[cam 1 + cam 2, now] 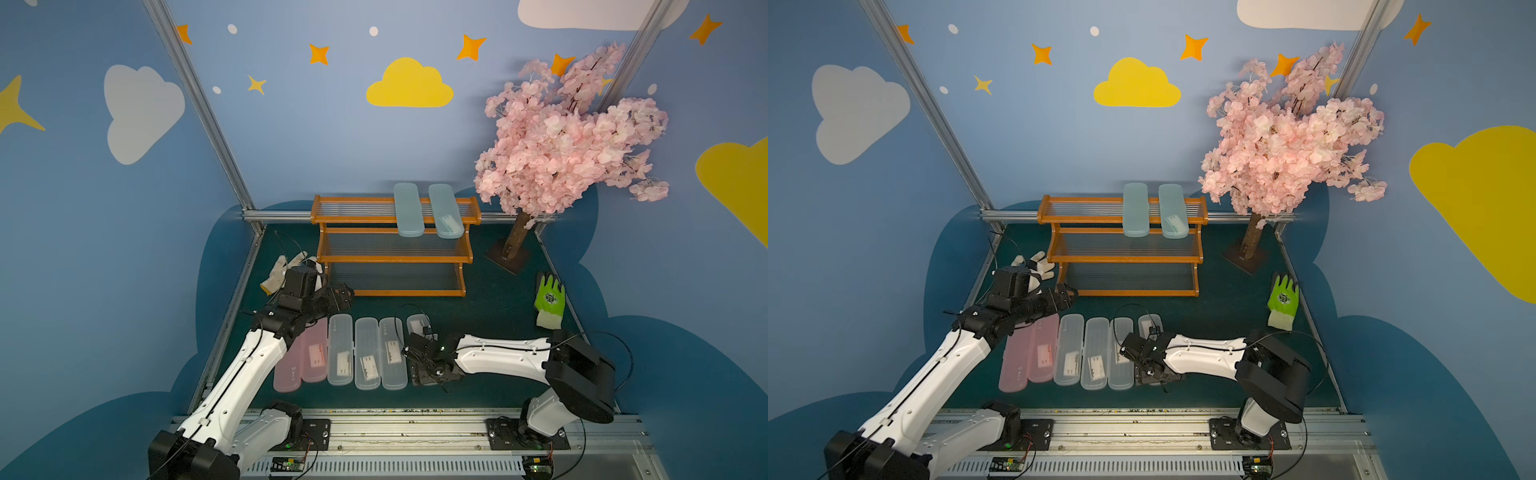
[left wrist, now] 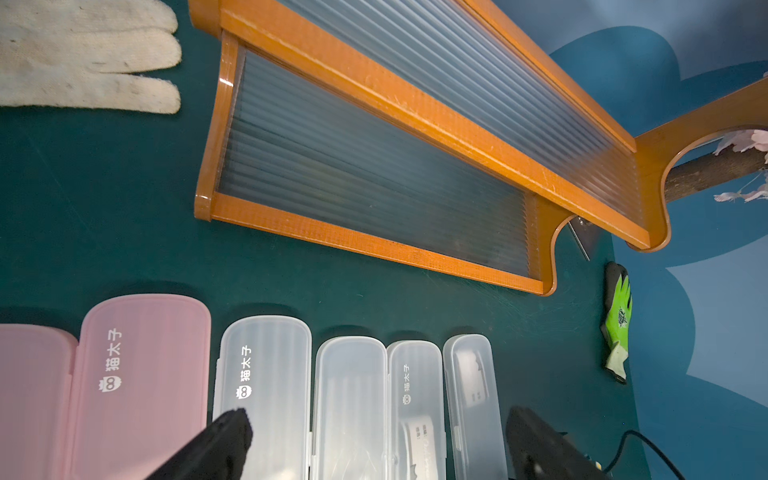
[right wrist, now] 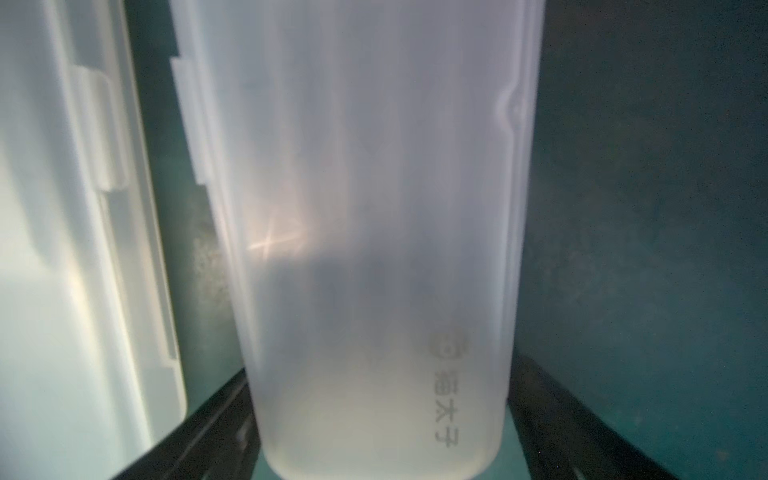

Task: Place the pencil cases on the shelf according to color
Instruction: Pick up the pencil case from the center of the board.

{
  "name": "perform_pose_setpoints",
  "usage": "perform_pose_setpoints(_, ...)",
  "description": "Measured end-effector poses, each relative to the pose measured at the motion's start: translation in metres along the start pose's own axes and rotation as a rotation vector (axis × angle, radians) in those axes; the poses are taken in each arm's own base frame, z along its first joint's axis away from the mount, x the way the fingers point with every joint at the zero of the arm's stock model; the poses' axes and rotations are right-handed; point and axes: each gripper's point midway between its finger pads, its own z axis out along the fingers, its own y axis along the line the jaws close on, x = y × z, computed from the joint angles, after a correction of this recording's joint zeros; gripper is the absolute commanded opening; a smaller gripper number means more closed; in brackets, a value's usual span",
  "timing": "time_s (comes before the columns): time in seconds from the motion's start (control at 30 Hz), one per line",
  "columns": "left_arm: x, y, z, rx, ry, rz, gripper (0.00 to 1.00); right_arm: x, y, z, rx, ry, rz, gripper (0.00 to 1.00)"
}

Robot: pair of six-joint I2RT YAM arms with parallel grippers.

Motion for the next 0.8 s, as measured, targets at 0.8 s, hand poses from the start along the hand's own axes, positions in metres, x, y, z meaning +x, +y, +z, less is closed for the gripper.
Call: perform_pose_setpoints(0.8,-0.059,0.014,-0.021,-0.135,-0.144,-0.004,1.0,-0.044,0.008,-0.085,0.008,-0.17,-0.028,0.64)
